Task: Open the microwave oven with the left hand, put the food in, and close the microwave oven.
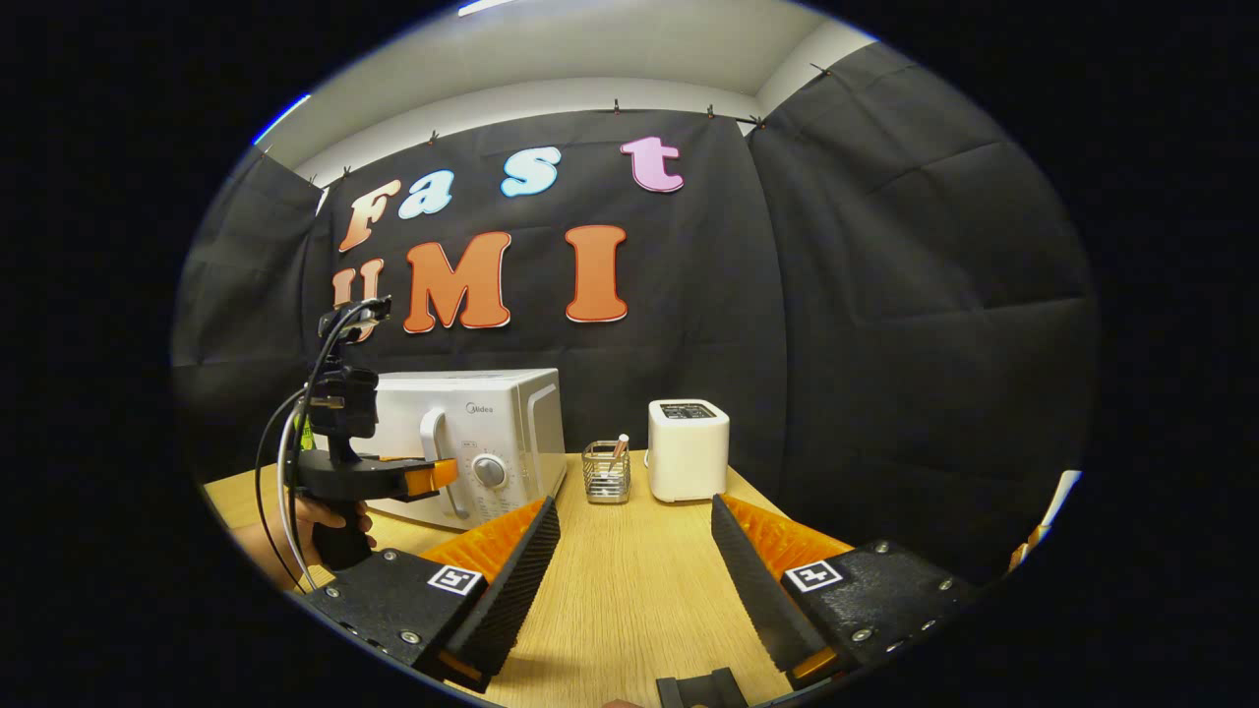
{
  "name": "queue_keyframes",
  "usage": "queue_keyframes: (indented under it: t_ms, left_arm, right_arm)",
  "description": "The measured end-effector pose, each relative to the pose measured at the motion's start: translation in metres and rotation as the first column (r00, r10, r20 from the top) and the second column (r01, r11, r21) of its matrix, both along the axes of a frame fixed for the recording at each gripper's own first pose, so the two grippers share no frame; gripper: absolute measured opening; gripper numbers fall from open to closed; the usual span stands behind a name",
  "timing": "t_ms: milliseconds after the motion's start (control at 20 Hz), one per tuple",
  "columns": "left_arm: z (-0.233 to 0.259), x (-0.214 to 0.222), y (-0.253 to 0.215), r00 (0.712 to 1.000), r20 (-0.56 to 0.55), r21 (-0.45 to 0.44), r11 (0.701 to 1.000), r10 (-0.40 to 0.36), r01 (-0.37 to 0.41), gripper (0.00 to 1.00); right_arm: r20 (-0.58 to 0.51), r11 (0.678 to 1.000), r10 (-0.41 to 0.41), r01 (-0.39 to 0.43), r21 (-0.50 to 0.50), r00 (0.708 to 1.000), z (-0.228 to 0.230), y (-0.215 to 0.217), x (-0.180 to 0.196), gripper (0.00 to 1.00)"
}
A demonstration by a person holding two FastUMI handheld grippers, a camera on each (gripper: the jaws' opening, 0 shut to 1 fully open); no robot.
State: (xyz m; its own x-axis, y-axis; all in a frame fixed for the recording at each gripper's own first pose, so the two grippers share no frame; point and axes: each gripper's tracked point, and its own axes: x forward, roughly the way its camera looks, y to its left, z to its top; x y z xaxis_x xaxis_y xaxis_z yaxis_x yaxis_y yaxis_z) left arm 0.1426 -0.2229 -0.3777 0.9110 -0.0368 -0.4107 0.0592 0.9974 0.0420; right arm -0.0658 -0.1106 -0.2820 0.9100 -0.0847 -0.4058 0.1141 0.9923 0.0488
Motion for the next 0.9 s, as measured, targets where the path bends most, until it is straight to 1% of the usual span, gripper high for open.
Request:
queue_keyframes:
  t_ms: [50,150,200,250,300,500,600,700,800,900]
  left_arm:
    - [0.002,0.001,-0.003,1.0,0.013,0.022,1.0,-0.007,0.006,0.55]
    - [-0.002,0.004,-0.007,1.0,0.021,0.045,0.999,-0.002,0.001,0.4]
    - [0.0,0.003,-0.009,1.0,0.023,0.051,0.999,0.0,-0.001,0.29]
    - [-0.001,0.004,-0.009,1.0,0.023,0.056,0.998,0.007,-0.008,0.28]
    - [-0.001,0.002,-0.01,1.0,0.022,0.056,0.998,0.009,-0.01,0.2]
    - [-0.001,0.001,-0.012,0.999,0.03,0.055,0.998,0.016,-0.018,0.15]
    - [0.0,0.001,-0.012,0.999,0.042,0.058,0.998,0.016,-0.019,0.14]
    - [0.0,0.001,-0.013,0.999,0.046,0.041,0.999,0.016,-0.018,0.11]
    - [-0.007,-0.003,-0.013,0.999,0.029,0.016,0.999,0.027,-0.028,0.13]
    - [-0.005,-0.004,-0.012,0.998,0.052,0.029,0.999,0.023,-0.024,0.13]
  right_arm:
    - [-0.005,1.0,-0.005,0.005,0.006,1.0,-0.004,-0.002,0.001,0.96]
    - [-0.019,1.0,-0.012,0.013,0.023,1.0,-0.01,-0.003,0.001,0.96]
    - [-0.024,0.999,-0.012,0.013,0.03,1.0,-0.012,-0.002,0.0,0.96]
    - [-0.026,0.999,-0.011,0.012,0.035,1.0,-0.014,-0.002,0.0,0.96]
    - [-0.03,0.999,-0.011,0.012,0.037,0.999,-0.016,-0.002,-0.001,0.96]
    - [-0.047,0.999,-0.013,0.016,0.047,0.999,-0.023,-0.002,-0.004,0.96]
    - [-0.052,0.999,-0.017,0.02,0.051,0.998,-0.025,-0.004,-0.008,0.96]
    - [-0.059,0.998,-0.023,0.026,0.057,0.998,-0.027,-0.006,-0.01,0.96]
    - [-0.062,0.997,-0.028,0.032,0.064,0.998,-0.028,-0.008,-0.011,0.95]
    - [-0.064,0.997,-0.036,0.041,0.072,0.997,-0.03,-0.01,-0.012,0.96]
